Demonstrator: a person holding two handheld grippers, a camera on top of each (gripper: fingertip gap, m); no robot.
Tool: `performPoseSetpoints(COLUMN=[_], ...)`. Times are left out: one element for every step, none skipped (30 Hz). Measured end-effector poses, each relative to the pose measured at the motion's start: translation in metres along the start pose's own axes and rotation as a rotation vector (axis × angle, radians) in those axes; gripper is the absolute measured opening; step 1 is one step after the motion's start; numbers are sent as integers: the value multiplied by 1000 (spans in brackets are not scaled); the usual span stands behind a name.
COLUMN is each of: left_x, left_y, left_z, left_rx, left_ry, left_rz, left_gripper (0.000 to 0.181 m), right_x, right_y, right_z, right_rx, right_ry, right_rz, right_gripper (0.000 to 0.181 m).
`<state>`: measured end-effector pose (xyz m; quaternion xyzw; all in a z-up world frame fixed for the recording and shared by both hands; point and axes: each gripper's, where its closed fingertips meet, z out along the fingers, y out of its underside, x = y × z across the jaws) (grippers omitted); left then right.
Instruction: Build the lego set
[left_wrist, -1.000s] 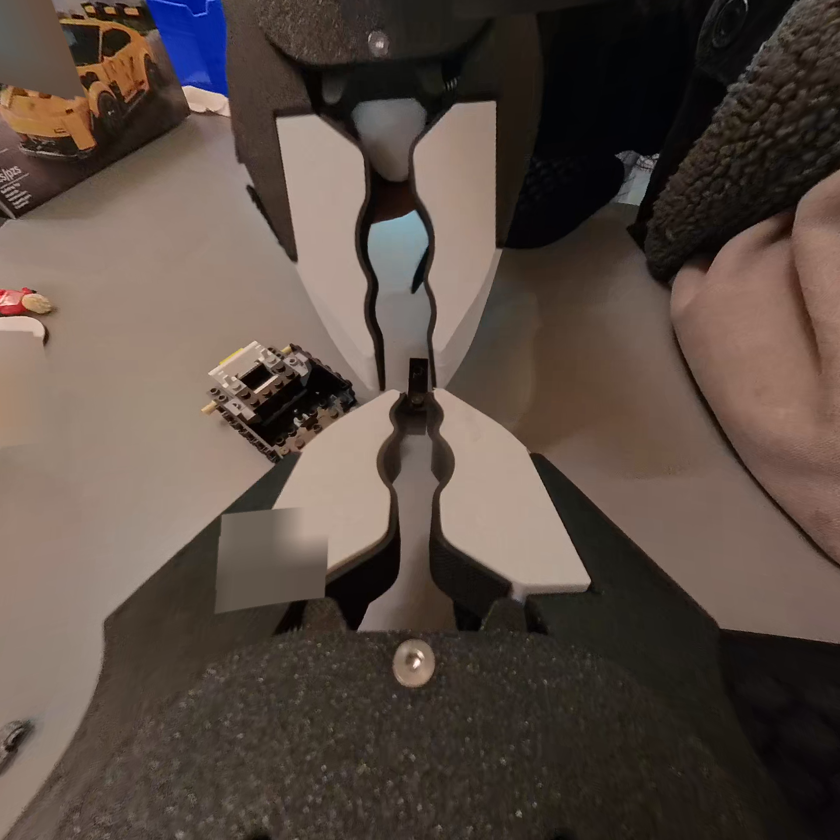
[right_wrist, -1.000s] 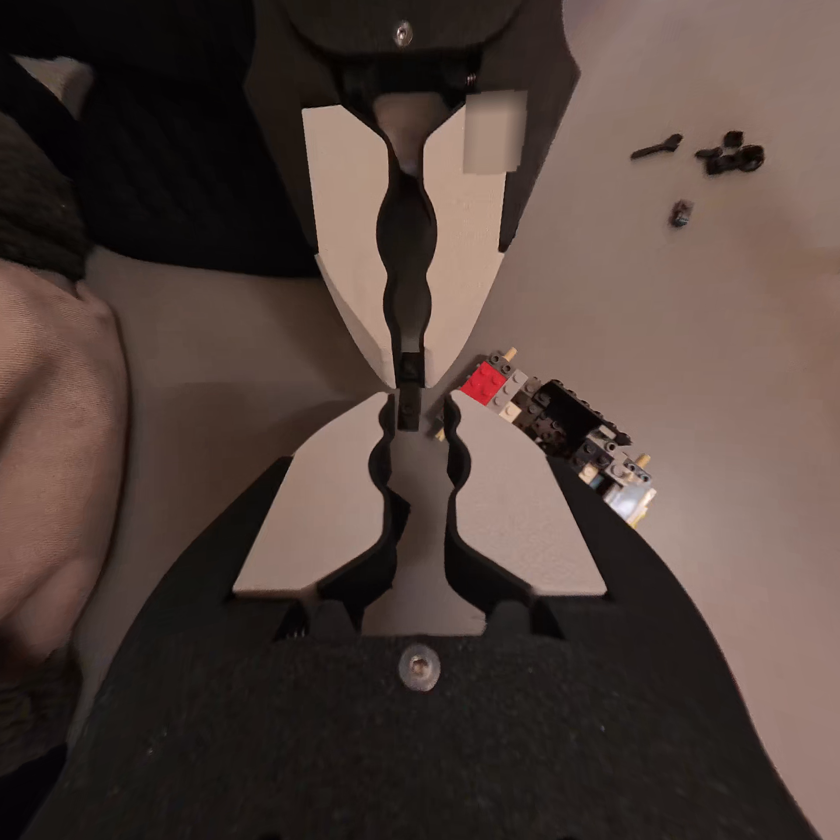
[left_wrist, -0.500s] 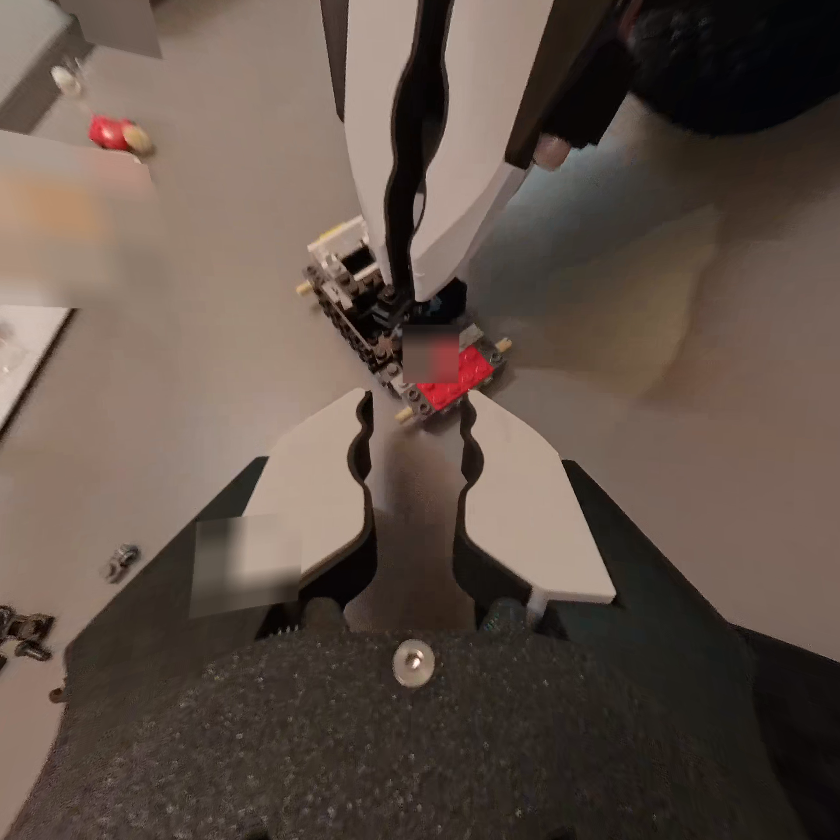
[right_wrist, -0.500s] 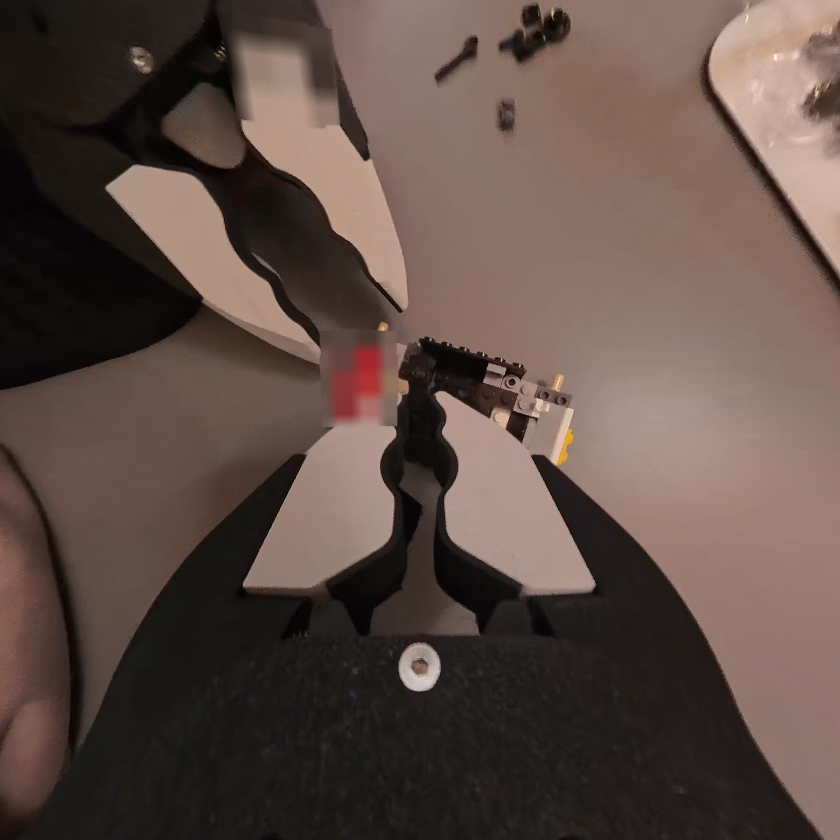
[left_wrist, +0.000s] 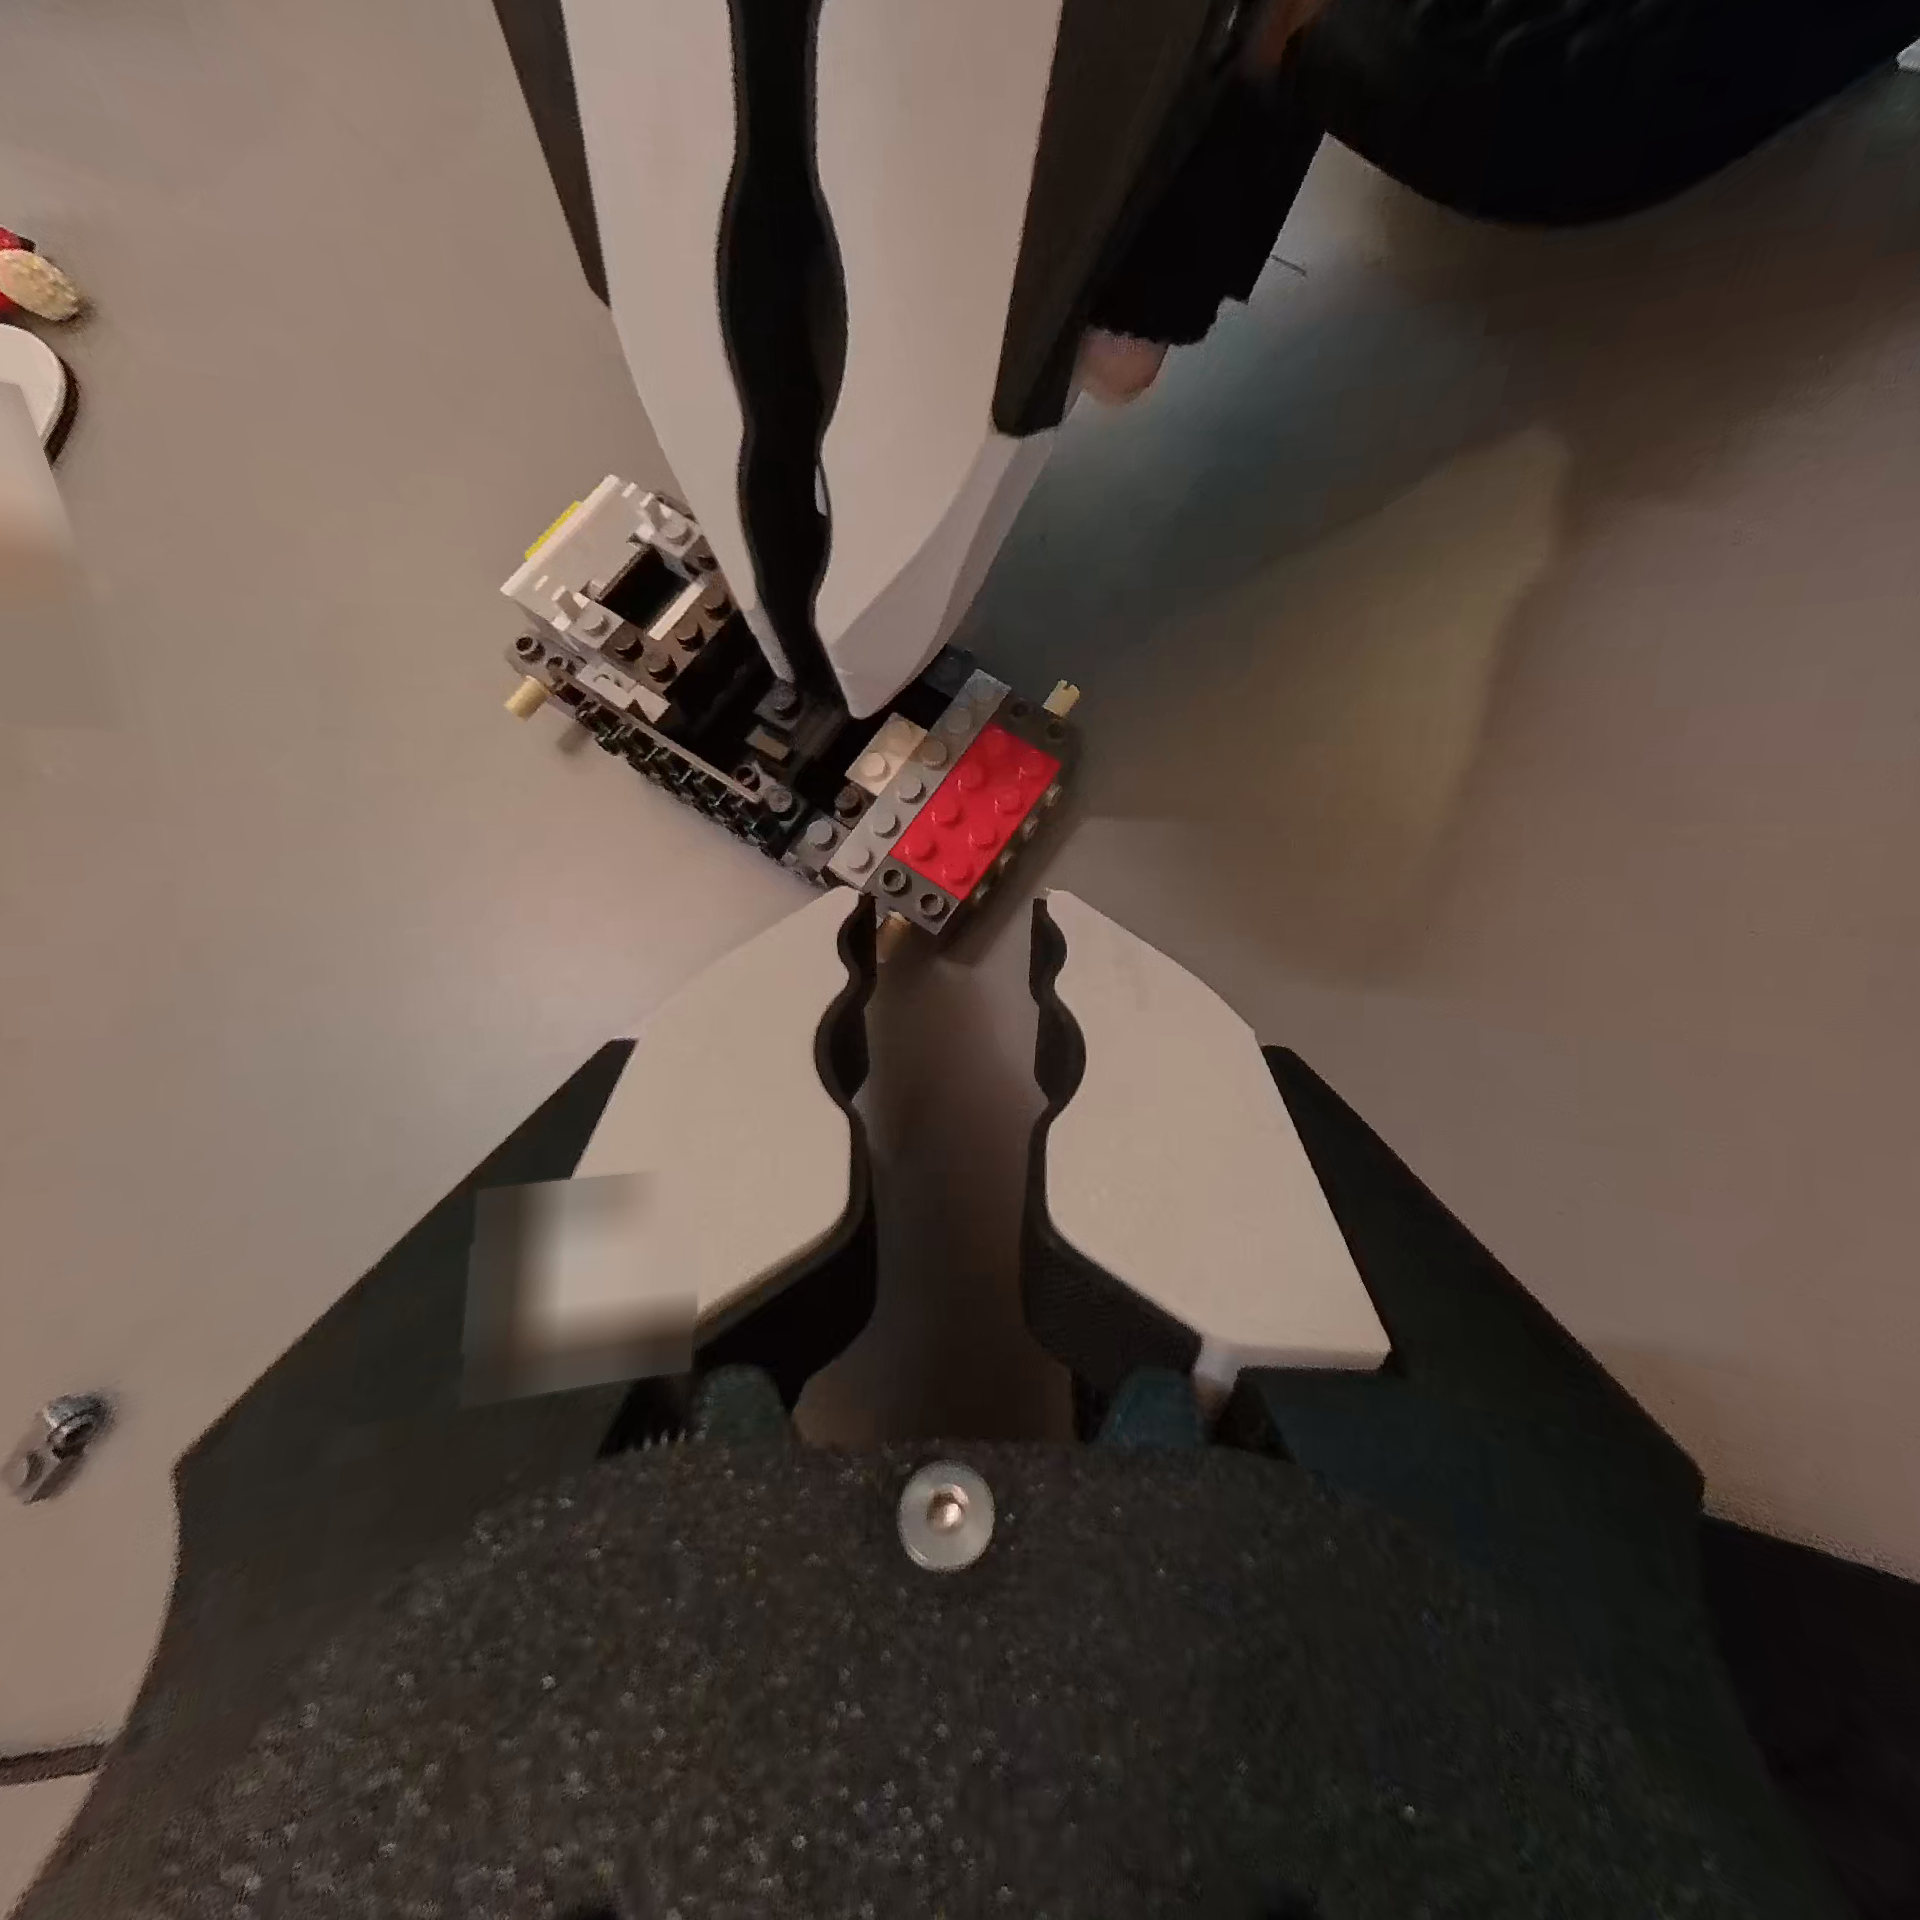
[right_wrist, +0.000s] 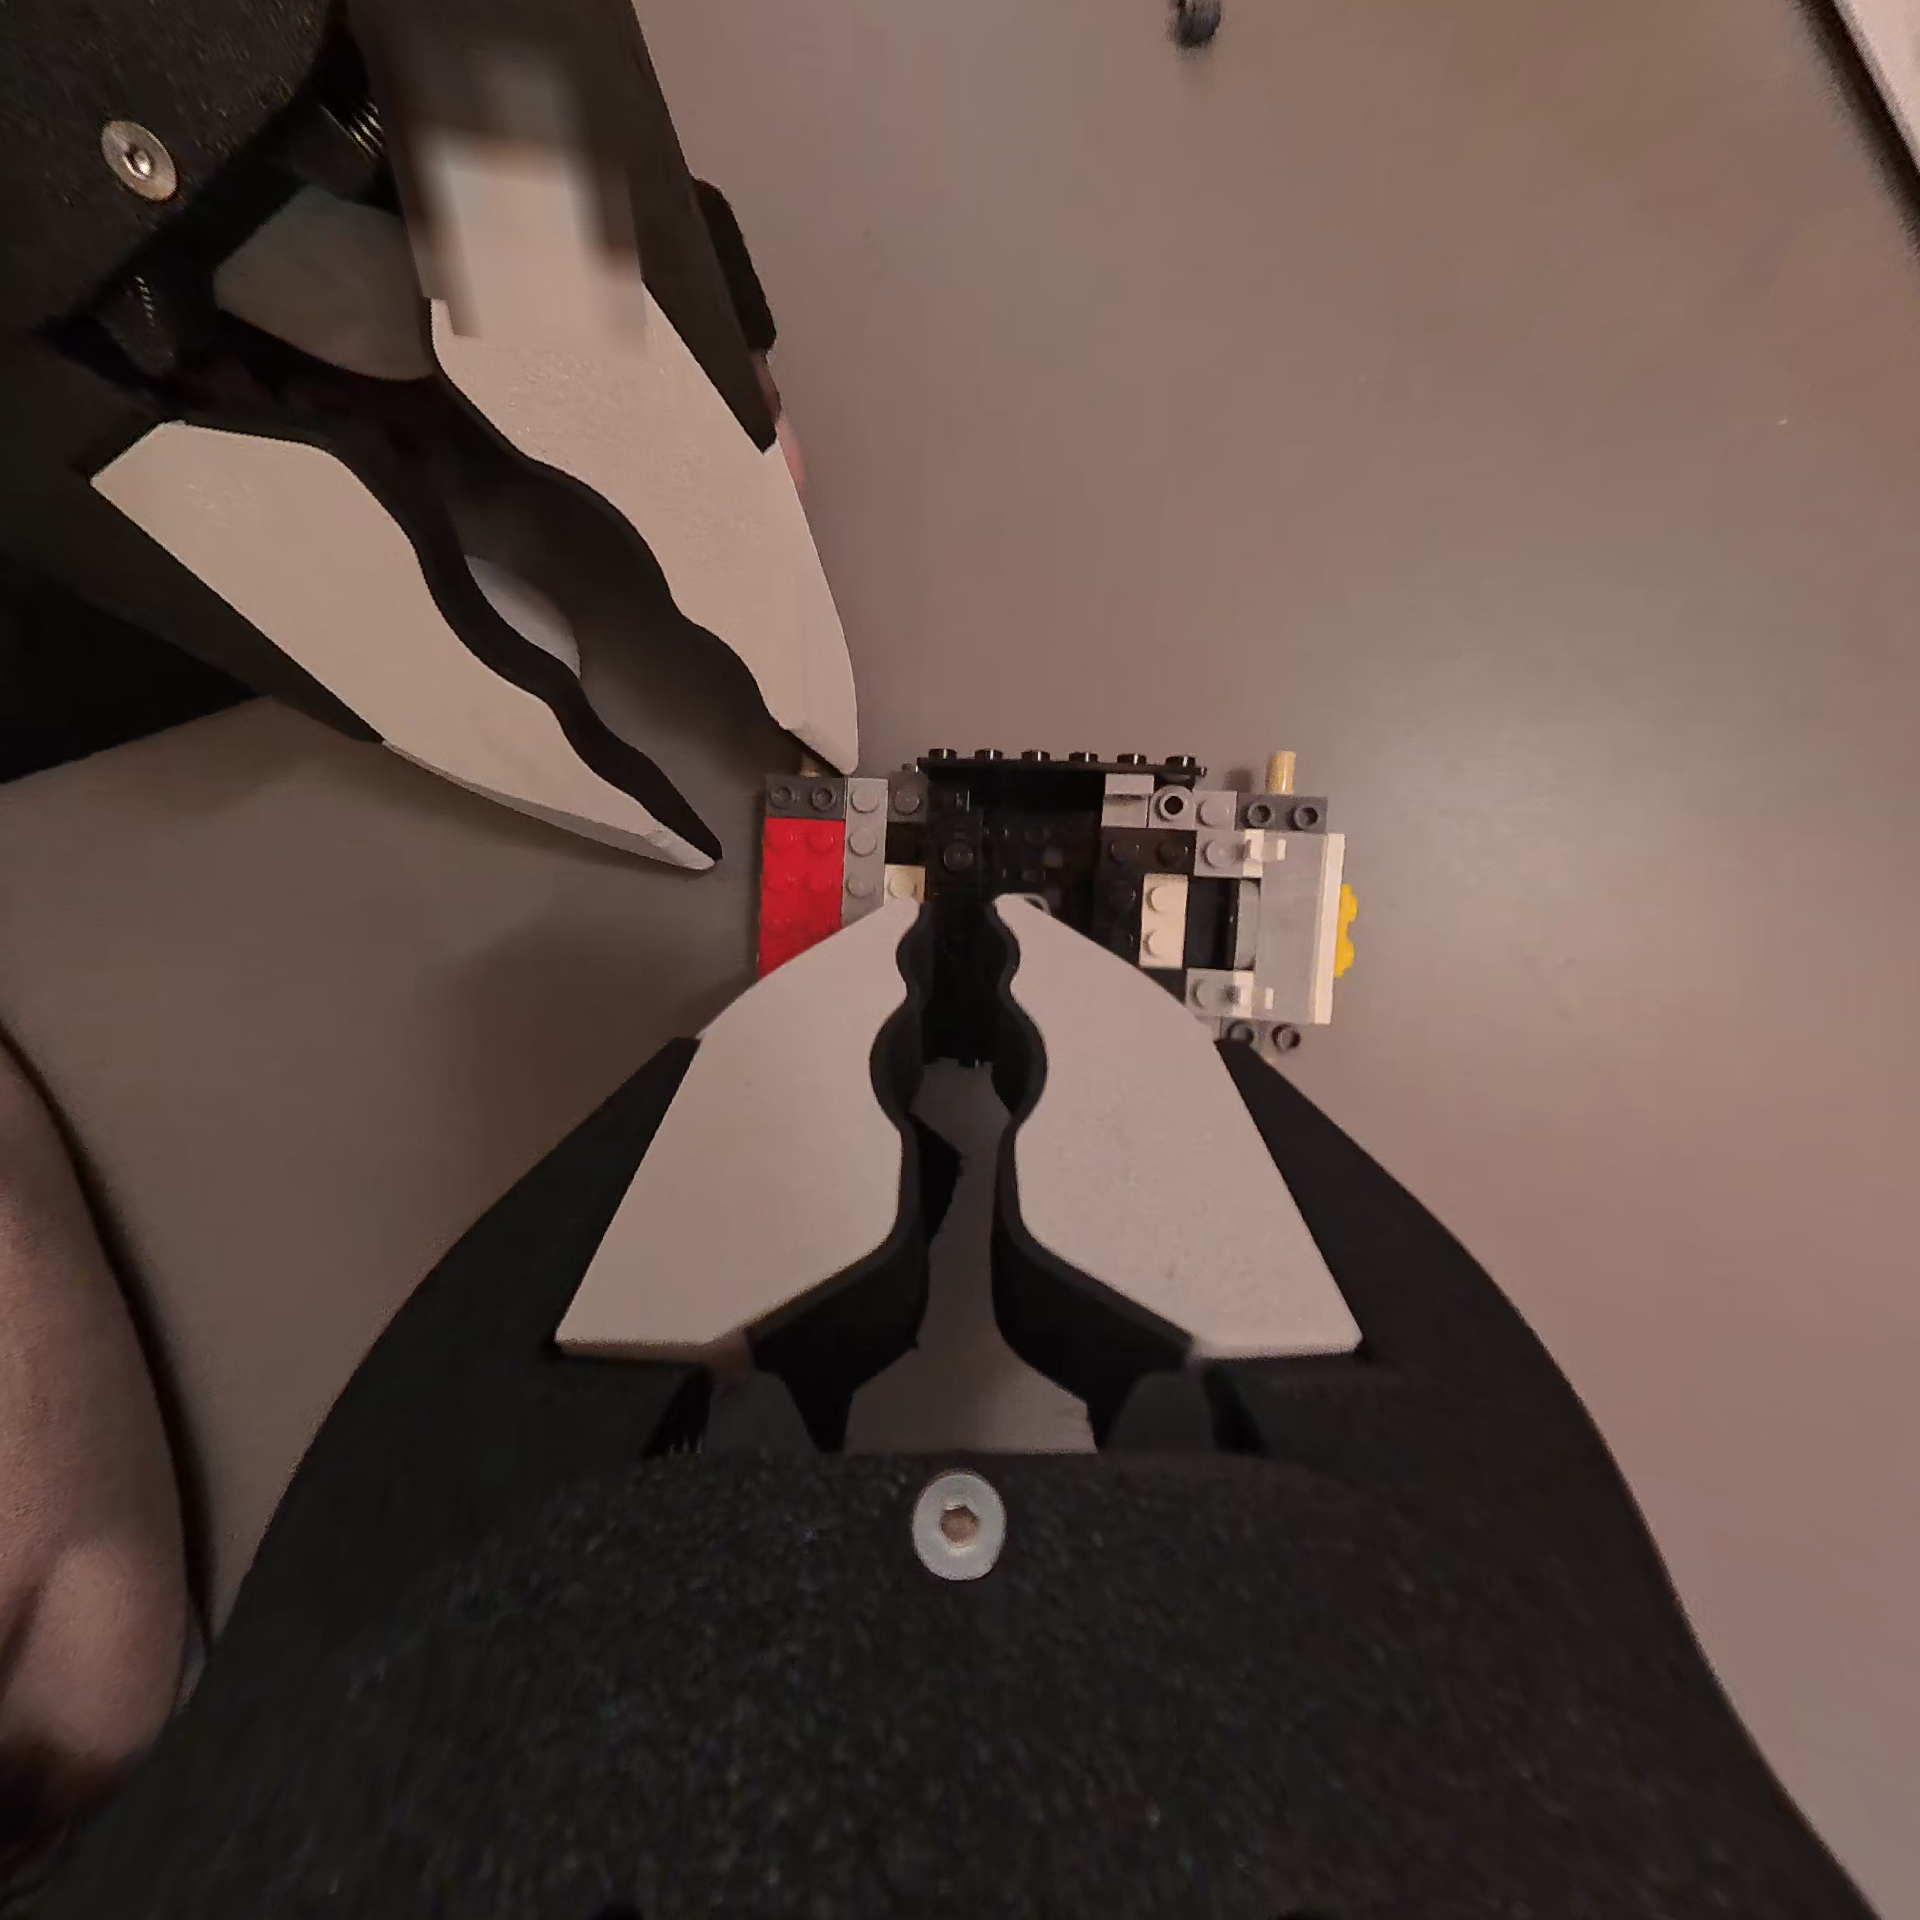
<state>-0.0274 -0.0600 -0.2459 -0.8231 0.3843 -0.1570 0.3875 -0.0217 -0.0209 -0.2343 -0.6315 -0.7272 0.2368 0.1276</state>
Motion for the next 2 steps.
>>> performPoseSetpoints(left_x=[0, 0], left_y=[0, 0], left_z=[0, 1], left_rx=[0, 0], left_ry=[0, 0], left_rz=[0, 0], left_gripper=[28, 28], right_x=[0, 1], right_y=[2, 4], right_z=[-1, -1], right_rx=[-11, -20], right_ry=[2, 7], right_rz=[-4, -8], right_gripper=[7, 7])
